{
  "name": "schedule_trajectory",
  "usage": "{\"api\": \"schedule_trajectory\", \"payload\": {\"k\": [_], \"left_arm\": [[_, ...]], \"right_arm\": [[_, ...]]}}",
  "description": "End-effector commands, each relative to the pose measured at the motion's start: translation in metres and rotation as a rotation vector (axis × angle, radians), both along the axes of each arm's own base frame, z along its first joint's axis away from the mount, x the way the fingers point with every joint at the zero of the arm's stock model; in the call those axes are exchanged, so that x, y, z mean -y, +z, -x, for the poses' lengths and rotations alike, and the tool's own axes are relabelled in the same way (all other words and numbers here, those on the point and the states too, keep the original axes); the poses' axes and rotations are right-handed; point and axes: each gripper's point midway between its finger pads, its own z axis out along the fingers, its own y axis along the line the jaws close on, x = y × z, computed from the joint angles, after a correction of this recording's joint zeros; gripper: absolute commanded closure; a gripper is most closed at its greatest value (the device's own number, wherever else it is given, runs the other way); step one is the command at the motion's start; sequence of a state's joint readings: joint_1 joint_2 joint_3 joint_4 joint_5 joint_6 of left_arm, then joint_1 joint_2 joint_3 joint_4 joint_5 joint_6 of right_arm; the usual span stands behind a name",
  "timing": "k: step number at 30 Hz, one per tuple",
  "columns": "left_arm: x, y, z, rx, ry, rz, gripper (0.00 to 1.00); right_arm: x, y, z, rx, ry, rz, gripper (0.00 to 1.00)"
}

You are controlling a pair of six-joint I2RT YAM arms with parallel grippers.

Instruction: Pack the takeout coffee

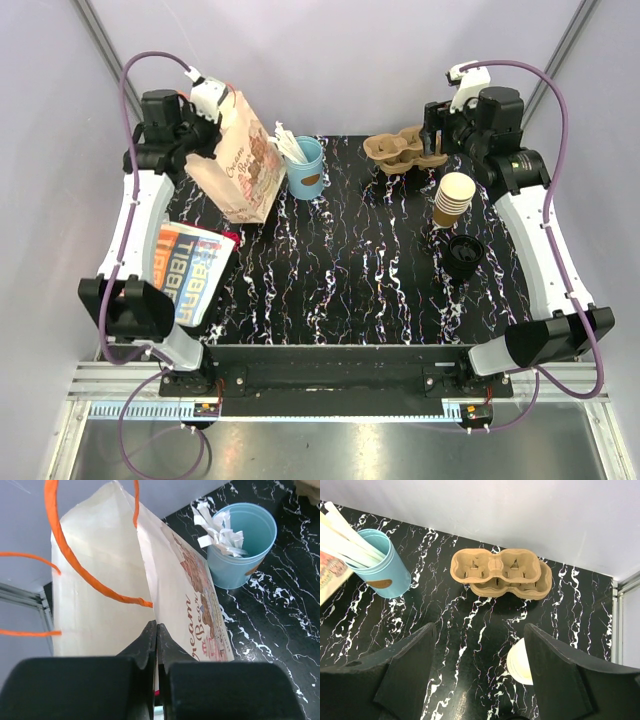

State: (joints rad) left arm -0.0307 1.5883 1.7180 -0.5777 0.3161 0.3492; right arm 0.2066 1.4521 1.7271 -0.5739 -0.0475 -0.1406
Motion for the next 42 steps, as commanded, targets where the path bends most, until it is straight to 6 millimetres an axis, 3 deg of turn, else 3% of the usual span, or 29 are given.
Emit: {"api": "schedule_trajectory", "payload": {"k": [1,5,11,17,23,31,36,42], "left_arm": [[0.0,0.076,0.022,0.199,0.011,-0.01,1.0],[0.001,0.084,0.041,0.217,0.011,-0.028,1.0],[0.011,0.094,0.093,0.266,-0.03,-0.051,1.0],[0.041,0.112,0.147,0.318,-0.131,-0.066,1.0],[0.06,0.115,0.181,0.318,-0.204,-0.061,1.0],[0.094,0.093,0.19,0.255,-0.322,-0.053,1.0],[0.117,0.076,0.183,0.232,-0.346,-0.079,1.0],[0.16,0.046,0.17,0.234,-0.342,-0.135,1.0]], "right_arm": [[0.0,0.023,0.013,0.057,0.009,-0.022,0.23],[0.003,0.026,0.014,0.067,-0.001,-0.015,0.23],[0.008,0.026,0.015,0.072,-0.017,0.007,0.22],[0.01,0.028,0.014,0.077,-0.038,0.0,0.23],[0.011,0.028,0.015,0.078,-0.04,-0.003,0.22],[0.015,0.02,0.012,0.065,-0.062,0.013,0.23],[0.019,0.014,0.007,0.062,-0.083,0.036,0.22],[0.024,0.002,0.0,0.05,-0.107,0.065,0.22]]}}
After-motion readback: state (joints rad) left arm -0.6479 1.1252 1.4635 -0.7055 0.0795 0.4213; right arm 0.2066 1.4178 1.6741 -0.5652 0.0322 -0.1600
